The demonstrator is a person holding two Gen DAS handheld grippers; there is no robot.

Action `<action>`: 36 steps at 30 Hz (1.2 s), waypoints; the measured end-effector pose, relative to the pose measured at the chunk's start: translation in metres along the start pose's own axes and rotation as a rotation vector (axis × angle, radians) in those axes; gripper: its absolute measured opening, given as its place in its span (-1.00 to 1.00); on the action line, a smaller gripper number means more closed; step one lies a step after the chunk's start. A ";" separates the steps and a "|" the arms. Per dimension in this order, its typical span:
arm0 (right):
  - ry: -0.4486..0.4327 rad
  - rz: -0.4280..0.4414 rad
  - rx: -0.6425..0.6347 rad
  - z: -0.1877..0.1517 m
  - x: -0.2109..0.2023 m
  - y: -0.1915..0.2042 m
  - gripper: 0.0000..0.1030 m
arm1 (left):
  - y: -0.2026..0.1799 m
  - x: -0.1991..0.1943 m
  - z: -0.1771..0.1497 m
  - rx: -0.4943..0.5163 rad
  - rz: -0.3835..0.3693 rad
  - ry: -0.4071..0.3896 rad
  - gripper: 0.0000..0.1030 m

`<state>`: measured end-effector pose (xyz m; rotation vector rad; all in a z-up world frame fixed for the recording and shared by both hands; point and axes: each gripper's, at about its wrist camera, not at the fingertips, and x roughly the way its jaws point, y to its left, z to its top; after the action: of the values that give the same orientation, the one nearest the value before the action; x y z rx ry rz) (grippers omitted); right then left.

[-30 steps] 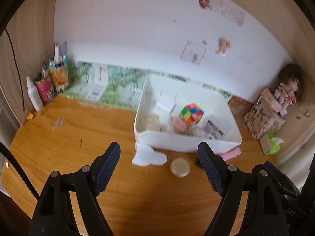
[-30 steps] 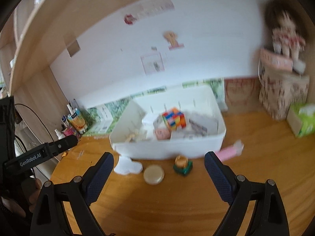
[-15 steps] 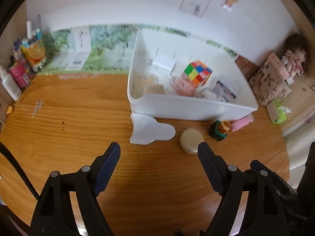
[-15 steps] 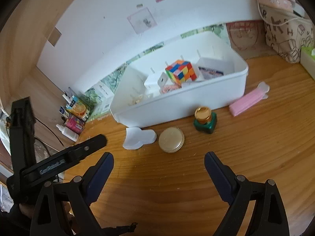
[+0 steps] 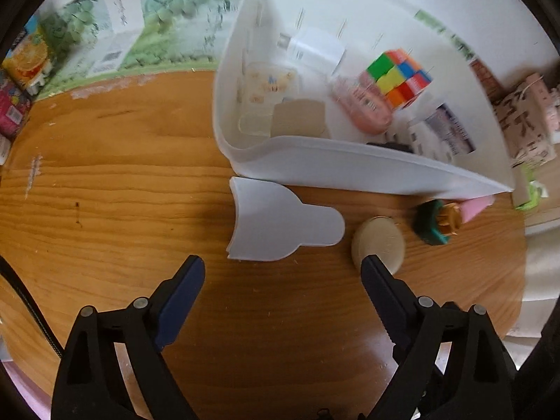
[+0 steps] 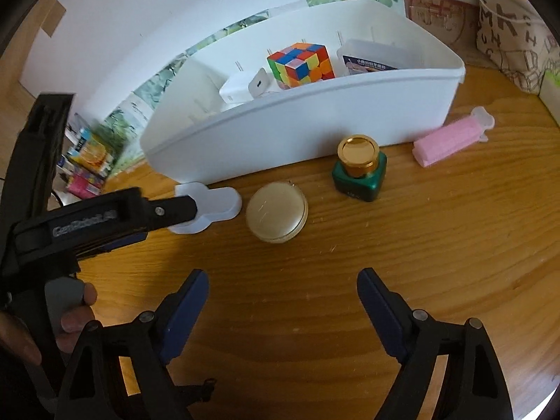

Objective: Organize rigid objects
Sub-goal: 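Withdraw both tools from the bin toward the remaining desk items, then grasp the round gold compact with the right tool while the left approaches the white scoop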

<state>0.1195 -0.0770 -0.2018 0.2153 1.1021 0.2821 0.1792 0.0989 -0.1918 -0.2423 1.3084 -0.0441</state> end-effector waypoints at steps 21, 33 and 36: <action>0.049 -0.165 -0.176 0.024 0.051 0.021 0.40 | -0.022 0.044 0.011 0.053 0.048 0.070 0.80; 0.009 -0.173 -0.245 0.026 0.057 0.030 0.13 | -0.030 0.046 0.029 0.032 0.075 0.002 0.79; 0.006 -0.177 -0.254 0.025 0.056 0.031 0.08 | -0.015 0.044 0.036 0.029 0.071 -0.002 0.76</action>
<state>0.1615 -0.0305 -0.2286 -0.1090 1.0726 0.2619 0.2270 0.0820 -0.2217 -0.1711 1.3127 -0.0020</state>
